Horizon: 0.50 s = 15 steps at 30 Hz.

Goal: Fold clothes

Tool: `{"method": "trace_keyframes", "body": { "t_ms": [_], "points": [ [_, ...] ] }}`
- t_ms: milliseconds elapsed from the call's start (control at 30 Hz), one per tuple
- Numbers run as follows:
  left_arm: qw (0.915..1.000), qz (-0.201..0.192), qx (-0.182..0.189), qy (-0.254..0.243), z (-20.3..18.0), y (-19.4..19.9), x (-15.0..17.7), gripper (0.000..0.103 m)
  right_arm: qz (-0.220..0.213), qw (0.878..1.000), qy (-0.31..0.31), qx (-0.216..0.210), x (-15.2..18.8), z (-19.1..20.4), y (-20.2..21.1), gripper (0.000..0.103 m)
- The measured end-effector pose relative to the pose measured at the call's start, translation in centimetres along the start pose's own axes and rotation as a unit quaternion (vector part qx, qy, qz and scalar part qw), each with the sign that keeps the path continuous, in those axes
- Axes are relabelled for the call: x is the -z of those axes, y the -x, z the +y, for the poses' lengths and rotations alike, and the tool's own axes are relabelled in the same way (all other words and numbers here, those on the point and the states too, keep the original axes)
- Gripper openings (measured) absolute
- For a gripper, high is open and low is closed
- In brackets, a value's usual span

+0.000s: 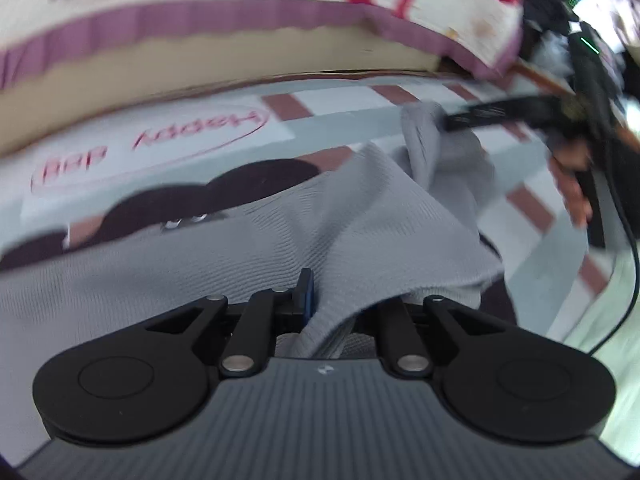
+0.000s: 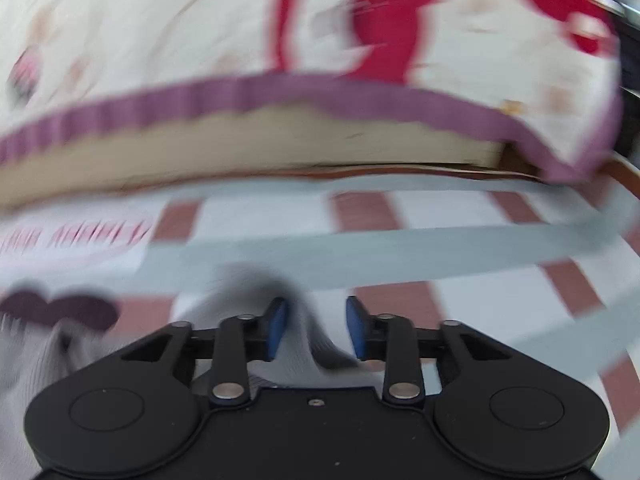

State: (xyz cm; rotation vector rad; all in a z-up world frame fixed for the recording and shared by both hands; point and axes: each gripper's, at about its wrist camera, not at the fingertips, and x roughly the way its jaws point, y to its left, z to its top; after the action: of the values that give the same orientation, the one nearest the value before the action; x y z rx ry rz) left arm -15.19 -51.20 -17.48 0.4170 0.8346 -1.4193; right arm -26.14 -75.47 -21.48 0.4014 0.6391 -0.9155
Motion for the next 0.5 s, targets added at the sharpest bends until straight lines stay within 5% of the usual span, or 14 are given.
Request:
{"method": "trace_keyframes", "body": {
  "t_ms": [67,200,367,500],
  "points": [
    [1.0,-0.002,0.0,0.003,0.1,0.2,0.0,0.011,0.002,0.997,-0.071,0.01,0.5,-2.1,1.1,0.049],
    [0.9993,0.001,-0.014,-0.036,-1.4,0.1,0.2,0.01,0.054,0.981,-0.178,-0.059,3.6,-4.8,1.7,0.05],
    [0.9996,-0.007,-0.013,-0.024,-1.5,0.1,0.6,0.011,0.064,0.975,-0.196,-0.083,5.6,-5.0,1.2,0.058],
    [0.9998,-0.018,-0.003,-0.01,-1.1,0.3,1.0,0.011,0.044,0.988,-0.133,-0.07,4.7,-3.6,0.4,0.067]
  ]
}}
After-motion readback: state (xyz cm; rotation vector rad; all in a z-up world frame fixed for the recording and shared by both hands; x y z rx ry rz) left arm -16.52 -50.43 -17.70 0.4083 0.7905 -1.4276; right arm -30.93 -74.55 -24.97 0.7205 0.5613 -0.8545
